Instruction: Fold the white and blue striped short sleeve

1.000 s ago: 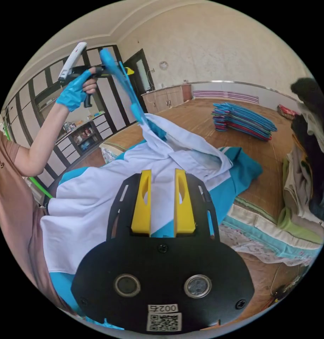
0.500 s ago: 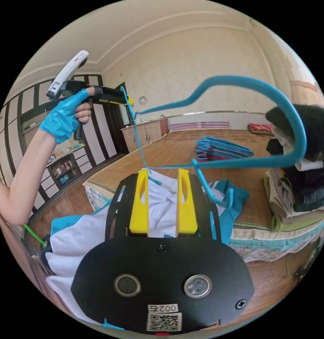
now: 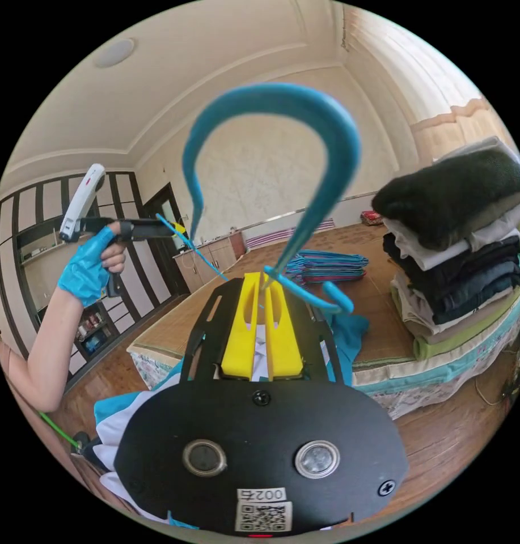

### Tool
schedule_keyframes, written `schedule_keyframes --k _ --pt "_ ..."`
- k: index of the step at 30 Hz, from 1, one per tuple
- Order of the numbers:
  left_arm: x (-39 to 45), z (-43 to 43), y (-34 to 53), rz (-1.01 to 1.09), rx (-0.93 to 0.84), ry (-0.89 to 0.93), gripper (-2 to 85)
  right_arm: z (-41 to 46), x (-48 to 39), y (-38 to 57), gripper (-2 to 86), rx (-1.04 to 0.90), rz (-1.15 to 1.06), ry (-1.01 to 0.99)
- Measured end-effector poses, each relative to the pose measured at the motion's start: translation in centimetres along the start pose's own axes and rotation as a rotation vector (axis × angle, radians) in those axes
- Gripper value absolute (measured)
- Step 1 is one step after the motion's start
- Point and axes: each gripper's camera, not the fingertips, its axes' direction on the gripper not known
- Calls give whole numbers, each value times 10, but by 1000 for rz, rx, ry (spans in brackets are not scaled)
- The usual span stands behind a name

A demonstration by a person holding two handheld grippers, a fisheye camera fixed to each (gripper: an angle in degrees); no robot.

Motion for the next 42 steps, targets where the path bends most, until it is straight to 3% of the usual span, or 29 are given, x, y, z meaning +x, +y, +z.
schedule_keyframes --k 9,16,21,25,35,42 --pt "4 43 7 61 -136 100 21 5 38 -36 -7 -40 64 35" --pt "6 72 9 95 -207 191 41 26 38 -69 -4 -116 -22 97" --pt "8 97 8 110 -253 174 9 74 32 -96 -3 -285 -137 107" --pt "5 114 8 111 -246 126 -8 104 28 -95 0 -235 -175 78" --pt "-34 155 -15 30 -234 58 -10 217 39 -27 -7 -430 -224 -4" --pt "-82 208 -45 -58 -272 147 -10 278 32 -52 -9 -535 -228 4"
